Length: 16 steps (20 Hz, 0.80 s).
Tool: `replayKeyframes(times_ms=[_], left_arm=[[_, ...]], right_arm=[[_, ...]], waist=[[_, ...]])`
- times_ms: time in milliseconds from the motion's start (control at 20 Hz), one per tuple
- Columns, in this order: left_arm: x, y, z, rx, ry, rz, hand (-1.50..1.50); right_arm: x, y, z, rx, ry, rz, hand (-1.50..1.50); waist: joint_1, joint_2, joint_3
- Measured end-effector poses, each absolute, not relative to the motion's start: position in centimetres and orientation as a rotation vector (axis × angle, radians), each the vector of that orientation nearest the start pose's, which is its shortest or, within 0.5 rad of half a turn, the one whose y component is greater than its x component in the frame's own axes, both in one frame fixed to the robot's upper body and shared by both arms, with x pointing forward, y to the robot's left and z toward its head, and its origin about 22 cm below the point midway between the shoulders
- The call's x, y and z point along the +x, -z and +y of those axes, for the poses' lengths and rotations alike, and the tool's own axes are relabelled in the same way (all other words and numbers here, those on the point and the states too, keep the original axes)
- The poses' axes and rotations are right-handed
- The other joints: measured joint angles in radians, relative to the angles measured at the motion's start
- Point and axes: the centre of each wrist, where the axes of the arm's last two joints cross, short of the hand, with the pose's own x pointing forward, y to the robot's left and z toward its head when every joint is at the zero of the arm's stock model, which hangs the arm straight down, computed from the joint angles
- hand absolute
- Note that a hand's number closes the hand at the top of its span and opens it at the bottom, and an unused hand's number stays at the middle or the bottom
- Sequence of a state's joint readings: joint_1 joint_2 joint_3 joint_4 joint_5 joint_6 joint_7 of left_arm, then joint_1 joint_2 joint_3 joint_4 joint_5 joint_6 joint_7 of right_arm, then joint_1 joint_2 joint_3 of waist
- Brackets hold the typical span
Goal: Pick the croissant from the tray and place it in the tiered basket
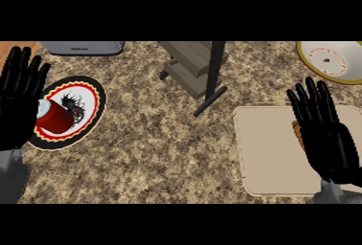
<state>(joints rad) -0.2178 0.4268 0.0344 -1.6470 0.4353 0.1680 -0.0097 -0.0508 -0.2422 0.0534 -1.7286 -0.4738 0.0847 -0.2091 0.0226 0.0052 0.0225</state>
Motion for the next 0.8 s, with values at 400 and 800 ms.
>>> replayKeyframes(times_ms=[400, 800], left_arm=[[27.5, -9.6, 29.4, 0.208, 0.281, -1.811, 0.0], [26.5, -5.8, 27.0, 0.286, 0.465, -1.766, 0.0]], right_arm=[[27.0, -10.6, -27.5, 0.438, -0.473, -1.925, 1.5], [30.0, -8.8, -32.2, 0.276, -0.458, -1.812, -1.5]], waist=[[-0.017, -0.006, -0.022], [-0.017, -0.002, -0.022]])
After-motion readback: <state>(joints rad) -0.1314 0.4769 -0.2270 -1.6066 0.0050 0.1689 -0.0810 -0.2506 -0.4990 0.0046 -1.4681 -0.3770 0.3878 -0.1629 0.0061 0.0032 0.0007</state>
